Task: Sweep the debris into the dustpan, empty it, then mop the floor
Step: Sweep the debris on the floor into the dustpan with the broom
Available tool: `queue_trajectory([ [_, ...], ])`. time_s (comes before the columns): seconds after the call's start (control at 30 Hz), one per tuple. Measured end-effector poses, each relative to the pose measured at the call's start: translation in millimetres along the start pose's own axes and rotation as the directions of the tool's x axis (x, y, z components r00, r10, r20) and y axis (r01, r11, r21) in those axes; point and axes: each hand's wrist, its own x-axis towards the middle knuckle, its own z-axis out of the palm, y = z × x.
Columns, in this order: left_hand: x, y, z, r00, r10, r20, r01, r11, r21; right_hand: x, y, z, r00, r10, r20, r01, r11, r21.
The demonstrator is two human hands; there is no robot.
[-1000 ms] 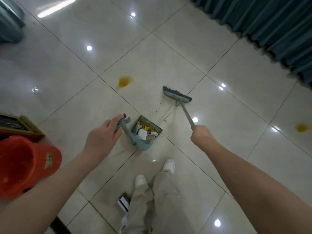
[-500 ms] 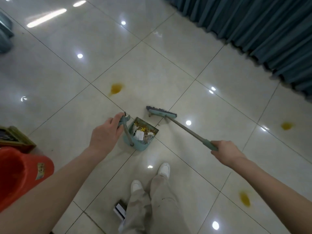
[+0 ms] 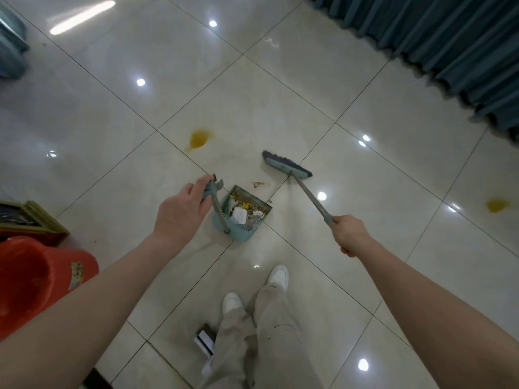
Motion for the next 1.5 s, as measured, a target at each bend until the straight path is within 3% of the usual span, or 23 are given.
queue_trajectory([
  [0.13, 3, 1, 2, 0.999, 0.045, -0.028, -0.046, 0.999, -0.013, -20, 20, 6, 0.985, -0.168, 0.045, 0.174, 0.935, -0.310],
  [0.37, 2, 3, 2, 0.998, 0.052, -0.042, -0.051, 0.999, 0.009, -64, 68, 0, 0.946, -0.253, 0.203, 0.324, 0.779, -0.537],
  [0.63, -11, -3, -1, 1.000, 0.025, 0.019, -0.025, 0.999, -0.023, -85, 93, -40, 0.961, -0.275, 0.041, 0.263, 0.851, -0.456],
  [0.9, -43, -3, -8, 0.995, 0.087, 0.038, -0.085, 0.995, -0.058, -106, 91, -23, 0.991, -0.126, -0.053, 0.096, 0.919, -0.382],
  [1.1, -71, -6, -2, 0.996, 0.080, 0.034, -0.076, 0.992, -0.096, -114, 101, 19, 1.000, -0.011, -0.013, 0.006, 0.935, -0.353],
  [1.33, -63, 3, 0, 0.995, 0.090, 0.048, -0.088, 0.995, -0.042, -142, 116, 27, 0.984, -0.142, 0.105, 0.176, 0.843, -0.509],
  [1.5, -66, 1, -5, 0.997, 0.078, 0.025, -0.078, 0.997, -0.012, -146, 123, 8, 0.976, -0.214, 0.049, 0.210, 0.846, -0.490],
])
